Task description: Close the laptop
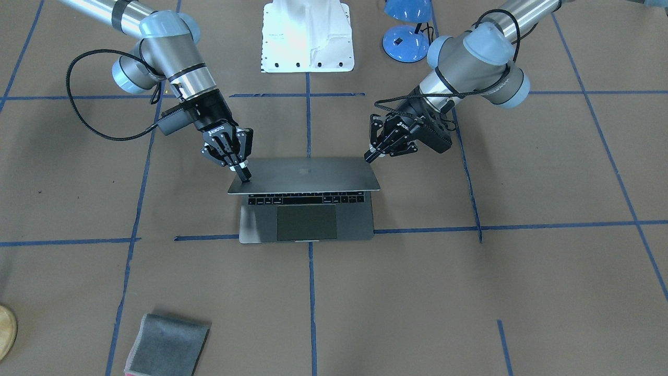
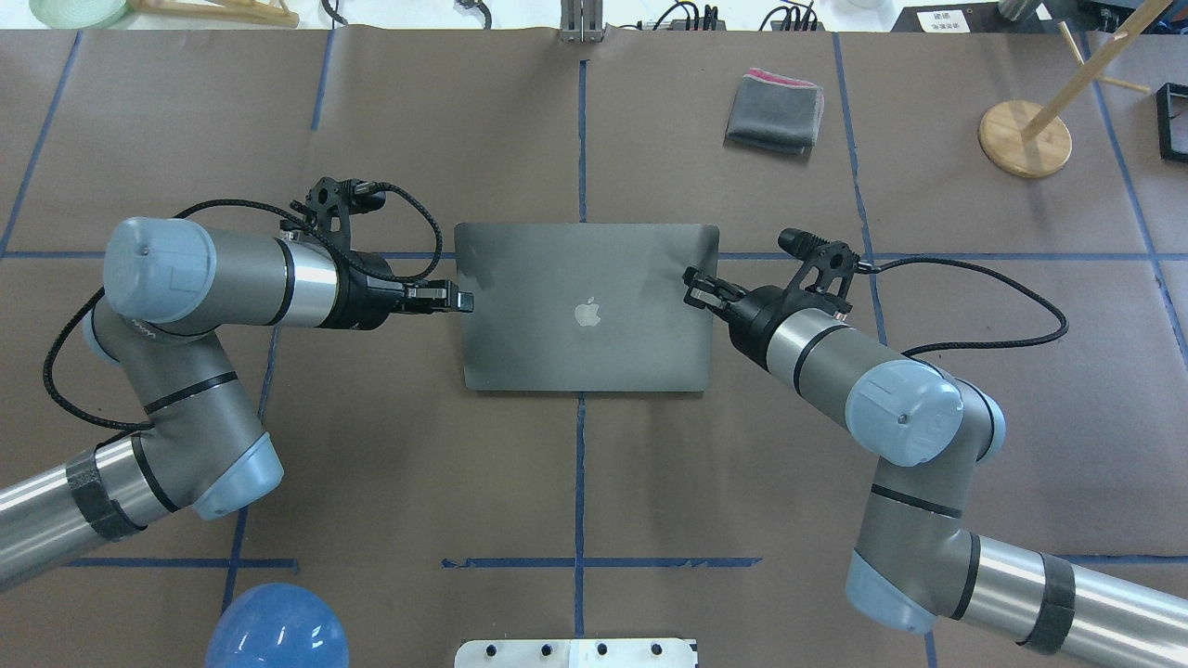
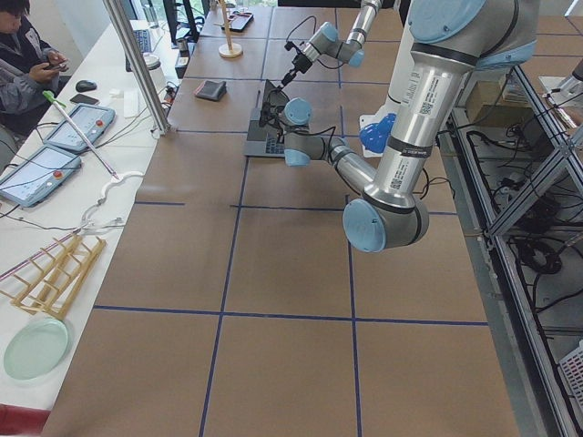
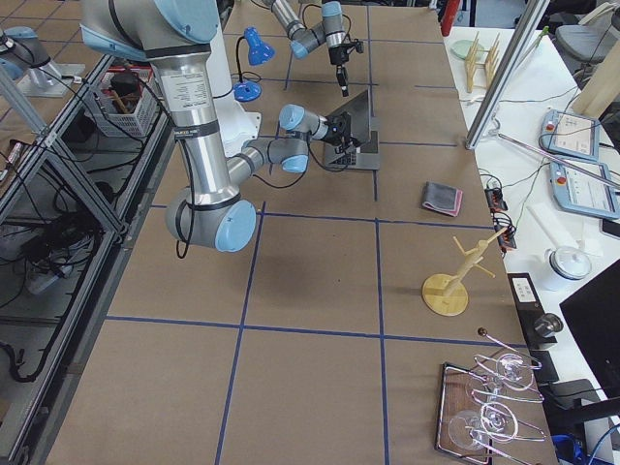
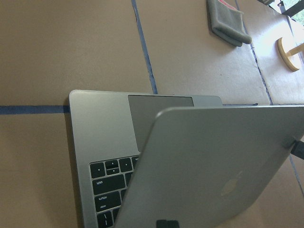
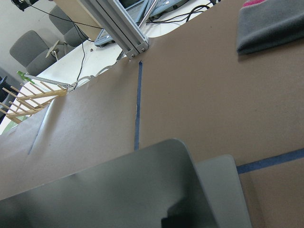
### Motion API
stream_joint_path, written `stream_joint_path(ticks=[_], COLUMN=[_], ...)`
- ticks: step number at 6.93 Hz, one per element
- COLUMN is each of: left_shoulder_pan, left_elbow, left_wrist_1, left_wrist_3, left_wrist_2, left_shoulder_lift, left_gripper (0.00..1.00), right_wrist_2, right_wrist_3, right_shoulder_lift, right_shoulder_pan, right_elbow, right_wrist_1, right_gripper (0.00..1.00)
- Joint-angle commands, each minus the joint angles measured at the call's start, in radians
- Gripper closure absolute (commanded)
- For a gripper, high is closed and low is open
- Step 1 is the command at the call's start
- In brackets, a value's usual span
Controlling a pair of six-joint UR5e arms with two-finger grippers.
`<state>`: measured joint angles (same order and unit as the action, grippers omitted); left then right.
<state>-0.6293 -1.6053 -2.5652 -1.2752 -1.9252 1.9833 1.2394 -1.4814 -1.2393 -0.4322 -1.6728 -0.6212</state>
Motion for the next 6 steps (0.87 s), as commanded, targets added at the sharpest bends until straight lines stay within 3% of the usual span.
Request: stream_joint_path(ticks=[1, 3, 5, 6], left_shoulder_pan=[0.0, 0.006, 0.013, 0.008], left_elbow=[0.111, 0.192, 0.249, 0.245], left_wrist_1=[-0.001, -0.003, -0.004, -0.003], left_wrist_3=[0.004, 0.01, 0.013, 0.004], left_wrist_2=[0.002, 0.018, 0.02, 0.018], left_shoulder_lift=[0.053, 0.08, 0.107, 0.124], left_gripper=[1.0, 1.0, 1.0, 1.0], right_wrist_2=[0.024, 0.066, 0.154, 0.258], right_wrist_3=[0.0, 0.001, 0.0, 0.0], right_shoulder_lift=[0.038, 0.069, 0.075, 0.084], right_shoulder_pan=[-0.01, -0.011, -0.043, -0.09], right_elbow=[0.076, 0.158, 0.165, 0.153], right_wrist_1=[0.0, 0.0, -0.002, -0.029], right_gripper=[0.98, 0.97, 0.96, 0.82])
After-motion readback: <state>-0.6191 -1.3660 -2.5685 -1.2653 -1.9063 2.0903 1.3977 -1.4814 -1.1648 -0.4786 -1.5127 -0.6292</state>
